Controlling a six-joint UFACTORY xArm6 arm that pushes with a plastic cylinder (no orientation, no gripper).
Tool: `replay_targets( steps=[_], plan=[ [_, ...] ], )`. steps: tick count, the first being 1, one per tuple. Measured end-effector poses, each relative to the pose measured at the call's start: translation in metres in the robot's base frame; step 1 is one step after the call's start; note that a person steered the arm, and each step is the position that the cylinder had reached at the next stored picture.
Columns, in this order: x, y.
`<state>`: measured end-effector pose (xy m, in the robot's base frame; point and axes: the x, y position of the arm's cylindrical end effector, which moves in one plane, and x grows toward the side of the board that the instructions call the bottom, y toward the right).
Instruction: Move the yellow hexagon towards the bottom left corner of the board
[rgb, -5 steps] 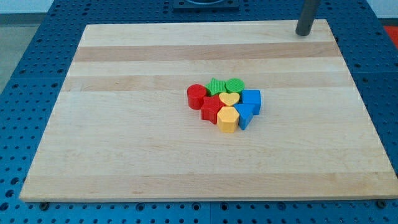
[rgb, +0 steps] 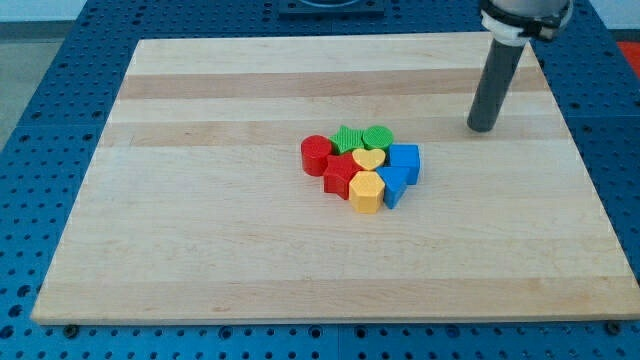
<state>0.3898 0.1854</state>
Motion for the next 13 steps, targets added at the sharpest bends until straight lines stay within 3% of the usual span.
replay_targets(
  steps=[3, 8, 10, 12, 13],
  plan=[
    [0.063, -0.058],
    [0.088, -0.147],
    [0.089, -0.084],
    [0.124, -0.076],
    [0.121, -0.097]
  ],
)
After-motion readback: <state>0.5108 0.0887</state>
